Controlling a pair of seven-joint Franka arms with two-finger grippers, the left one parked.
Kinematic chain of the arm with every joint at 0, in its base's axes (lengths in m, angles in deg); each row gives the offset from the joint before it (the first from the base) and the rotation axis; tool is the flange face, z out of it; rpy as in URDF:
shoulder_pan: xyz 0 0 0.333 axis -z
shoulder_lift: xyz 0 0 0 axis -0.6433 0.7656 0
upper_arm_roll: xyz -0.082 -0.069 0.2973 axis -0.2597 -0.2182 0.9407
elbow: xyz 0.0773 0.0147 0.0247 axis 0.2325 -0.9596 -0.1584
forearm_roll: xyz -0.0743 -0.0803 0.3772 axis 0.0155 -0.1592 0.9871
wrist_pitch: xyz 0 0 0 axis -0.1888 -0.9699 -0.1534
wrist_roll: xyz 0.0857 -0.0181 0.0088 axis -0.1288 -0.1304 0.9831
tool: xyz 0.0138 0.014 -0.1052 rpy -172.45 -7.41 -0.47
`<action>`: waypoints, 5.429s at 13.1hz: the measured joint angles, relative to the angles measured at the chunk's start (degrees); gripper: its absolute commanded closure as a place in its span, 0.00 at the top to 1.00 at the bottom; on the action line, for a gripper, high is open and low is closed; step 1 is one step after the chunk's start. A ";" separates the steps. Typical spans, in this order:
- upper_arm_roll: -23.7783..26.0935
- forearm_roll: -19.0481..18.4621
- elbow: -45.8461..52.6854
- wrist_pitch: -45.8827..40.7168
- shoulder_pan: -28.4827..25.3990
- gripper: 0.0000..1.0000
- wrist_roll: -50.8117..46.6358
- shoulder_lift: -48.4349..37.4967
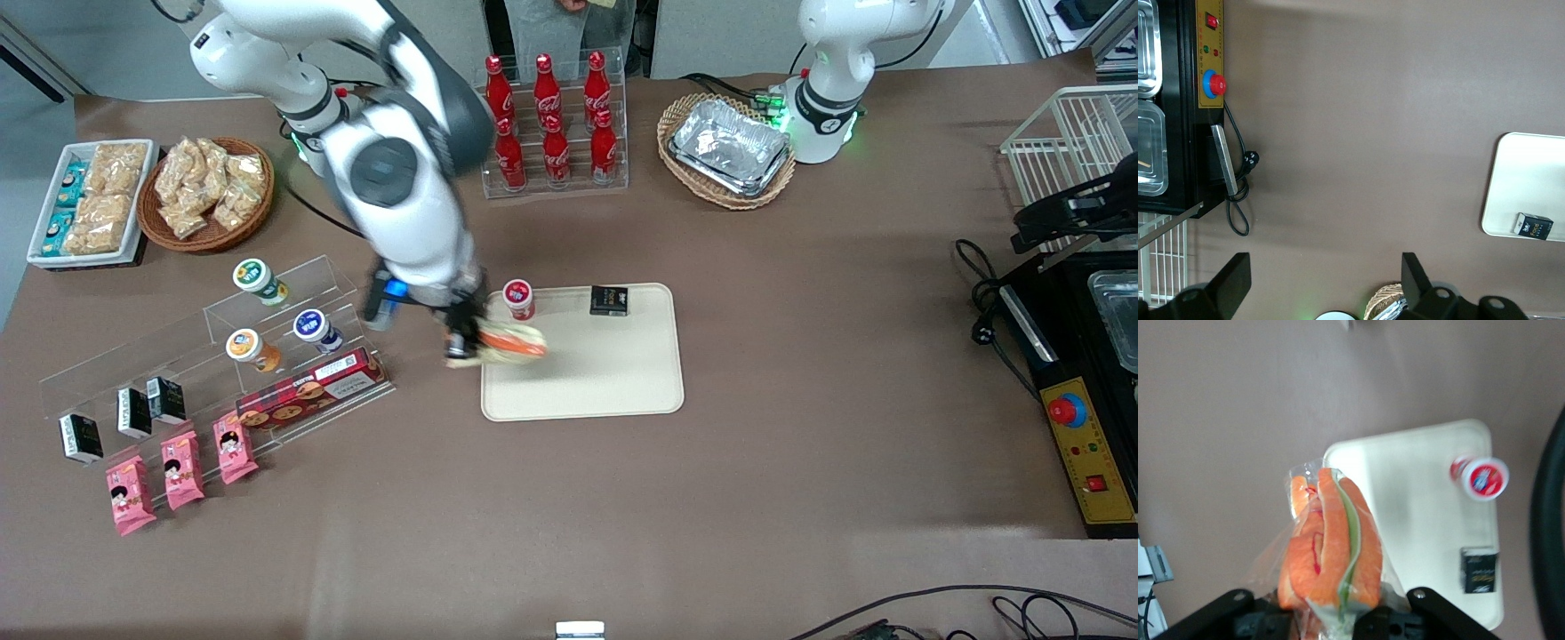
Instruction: Place sandwich on tray
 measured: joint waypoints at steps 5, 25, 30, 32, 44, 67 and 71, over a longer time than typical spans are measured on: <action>0.28 0.10 1.60 12.62 -3.93 0.08 -7.80 12.77; 4.40 0.11 4.59 21.38 -2.57 0.39 -4.38 24.83; 4.40 0.13 4.63 21.39 -2.27 1.00 -4.48 24.91; 4.37 0.13 4.70 21.39 -2.20 1.00 -4.48 24.92; 3.84 0.70 7.50 2.08 6.75 1.00 1.85 7.77; 5.07 -6.48 -3.28 -25.86 38.22 1.00 132.33 -19.37; 5.80 -6.58 -8.69 -25.49 42.37 1.00 136.60 -24.66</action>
